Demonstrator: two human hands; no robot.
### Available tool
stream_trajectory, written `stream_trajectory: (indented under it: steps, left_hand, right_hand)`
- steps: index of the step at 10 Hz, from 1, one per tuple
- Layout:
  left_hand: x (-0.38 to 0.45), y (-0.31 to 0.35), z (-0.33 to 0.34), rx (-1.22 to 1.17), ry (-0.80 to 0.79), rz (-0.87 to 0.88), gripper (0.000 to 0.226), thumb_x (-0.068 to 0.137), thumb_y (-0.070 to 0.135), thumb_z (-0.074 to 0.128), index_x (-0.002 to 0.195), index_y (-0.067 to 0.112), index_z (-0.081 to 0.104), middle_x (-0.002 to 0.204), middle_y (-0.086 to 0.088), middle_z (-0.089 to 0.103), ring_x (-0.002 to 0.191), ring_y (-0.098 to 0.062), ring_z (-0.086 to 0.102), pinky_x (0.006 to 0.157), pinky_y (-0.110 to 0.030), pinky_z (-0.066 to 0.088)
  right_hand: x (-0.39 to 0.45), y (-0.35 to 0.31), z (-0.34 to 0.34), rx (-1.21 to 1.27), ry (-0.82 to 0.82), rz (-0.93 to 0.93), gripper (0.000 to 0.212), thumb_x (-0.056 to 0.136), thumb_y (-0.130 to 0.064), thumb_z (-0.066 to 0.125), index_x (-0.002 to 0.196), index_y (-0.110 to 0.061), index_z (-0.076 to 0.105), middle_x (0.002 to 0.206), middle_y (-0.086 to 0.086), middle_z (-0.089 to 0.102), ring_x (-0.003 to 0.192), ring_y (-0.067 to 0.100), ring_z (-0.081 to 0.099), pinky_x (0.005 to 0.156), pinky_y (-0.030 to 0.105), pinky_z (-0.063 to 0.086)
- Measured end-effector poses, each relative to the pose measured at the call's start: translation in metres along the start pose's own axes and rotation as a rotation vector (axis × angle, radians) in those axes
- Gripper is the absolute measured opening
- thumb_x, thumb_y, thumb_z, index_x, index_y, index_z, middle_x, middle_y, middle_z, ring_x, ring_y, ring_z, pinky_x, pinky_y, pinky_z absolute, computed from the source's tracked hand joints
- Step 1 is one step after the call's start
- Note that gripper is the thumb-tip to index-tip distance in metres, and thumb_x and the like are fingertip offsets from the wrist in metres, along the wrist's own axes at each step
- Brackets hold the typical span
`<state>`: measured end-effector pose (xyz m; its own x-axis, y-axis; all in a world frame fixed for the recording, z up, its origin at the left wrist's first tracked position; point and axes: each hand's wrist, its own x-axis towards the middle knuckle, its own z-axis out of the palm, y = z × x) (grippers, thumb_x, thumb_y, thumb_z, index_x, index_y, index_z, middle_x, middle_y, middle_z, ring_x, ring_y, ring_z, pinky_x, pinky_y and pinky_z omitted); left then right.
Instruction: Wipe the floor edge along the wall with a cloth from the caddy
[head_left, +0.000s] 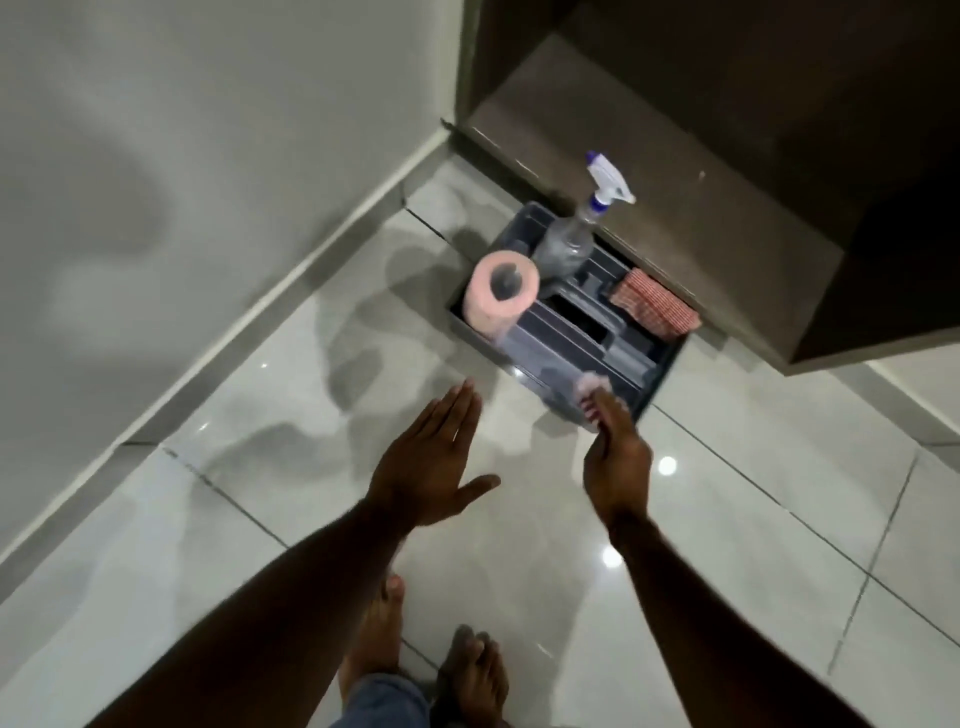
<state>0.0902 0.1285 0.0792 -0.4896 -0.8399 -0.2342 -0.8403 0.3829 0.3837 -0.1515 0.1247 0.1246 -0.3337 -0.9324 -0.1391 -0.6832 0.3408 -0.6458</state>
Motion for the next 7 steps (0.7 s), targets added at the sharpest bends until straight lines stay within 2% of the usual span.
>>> stream_trajectory:
  steps: [1, 2, 3, 4, 5, 6, 7]
  left_hand:
    - [0.056, 0.019, 0.013, 0.062, 0.009, 0.112, 0.102, 0.101, 0.075, 0.029, 0.166, -0.001, 0.014, 0.176, -0.021, 0.011, 0.164, -0.033, 0.013, 0.133, -0.045, 0.02]
    - [0.108, 0.028, 0.037, 0.113, 0.049, 0.196, 0.101, 0.101, 0.074, 0.03, 0.167, 0.0, 0.012, 0.177, -0.02, 0.008, 0.165, -0.032, 0.011, 0.133, -0.04, 0.01]
    - [0.153, 0.027, 0.071, 0.183, 0.003, 0.239, 0.097, 0.103, 0.07, 0.029, 0.168, 0.002, 0.003, 0.177, -0.019, 0.0, 0.165, -0.032, 0.002, 0.134, -0.04, 0.002]
    - [0.171, 0.018, 0.103, 0.249, -0.037, 0.208, 0.096, 0.105, 0.067, 0.03, 0.166, 0.003, -0.005, 0.177, -0.02, -0.006, 0.165, -0.033, -0.005, 0.134, -0.044, 0.001]
    - [0.174, 0.012, 0.125, 0.261, 0.014, 0.172, 0.097, 0.103, 0.069, 0.029, 0.167, 0.002, 0.001, 0.177, -0.02, 0.0, 0.165, -0.034, -0.001, 0.134, -0.045, 0.0]
    - [0.174, 0.012, 0.122, 0.264, -0.006, 0.184, 0.098, 0.102, 0.073, 0.024, 0.167, 0.003, 0.001, 0.178, -0.018, 0.001, 0.165, -0.033, -0.001, 0.131, -0.043, -0.005]
    - [0.165, 0.009, 0.101, 0.279, -0.008, 0.175, 0.1, 0.102, 0.073, 0.024, 0.167, 0.002, -0.002, 0.177, -0.021, -0.004, 0.165, -0.033, -0.003, 0.133, -0.043, -0.003]
  right_hand:
    - [0.055, 0.035, -0.018, -0.044, 0.086, -0.008, 0.056, 0.097, 0.014, 0.043, 0.147, -0.007, 0.053, 0.153, 0.016, 0.055, 0.145, 0.033, 0.049, 0.126, 0.051, 0.036]
    - [0.11, 0.068, -0.014, -0.178, 0.112, -0.044, 0.062, 0.096, 0.016, 0.042, 0.152, -0.01, 0.046, 0.16, 0.011, 0.046, 0.152, 0.029, 0.038, 0.133, 0.046, 0.023]
    - [0.159, 0.1, 0.014, -0.307, 0.043, -0.071, 0.063, 0.098, 0.011, 0.043, 0.157, -0.01, 0.037, 0.167, 0.012, 0.033, 0.158, 0.03, 0.025, 0.134, 0.045, 0.016]
    - [0.171, 0.121, 0.062, -0.446, -0.127, -0.054, 0.072, 0.1, -0.01, 0.052, 0.162, -0.004, 0.015, 0.172, 0.02, 0.01, 0.16, 0.043, 0.008, 0.134, 0.053, 0.004]
    - [0.165, 0.138, 0.099, -0.58, -0.121, -0.006, 0.092, 0.096, -0.034, 0.053, 0.161, 0.002, -0.001, 0.171, 0.025, -0.005, 0.157, 0.051, -0.006, 0.132, 0.06, -0.003]
    - [0.168, 0.134, 0.099, -0.567, -0.148, 0.017, 0.094, 0.089, -0.043, 0.04, 0.161, 0.001, -0.002, 0.172, 0.024, -0.005, 0.157, 0.051, -0.005, 0.131, 0.064, 0.003]
    - [0.161, 0.119, 0.076, -0.512, -0.158, 0.035, 0.09, 0.09, -0.038, 0.046, 0.163, -0.005, 0.003, 0.173, 0.018, -0.003, 0.157, 0.052, -0.007, 0.128, 0.069, 0.006]
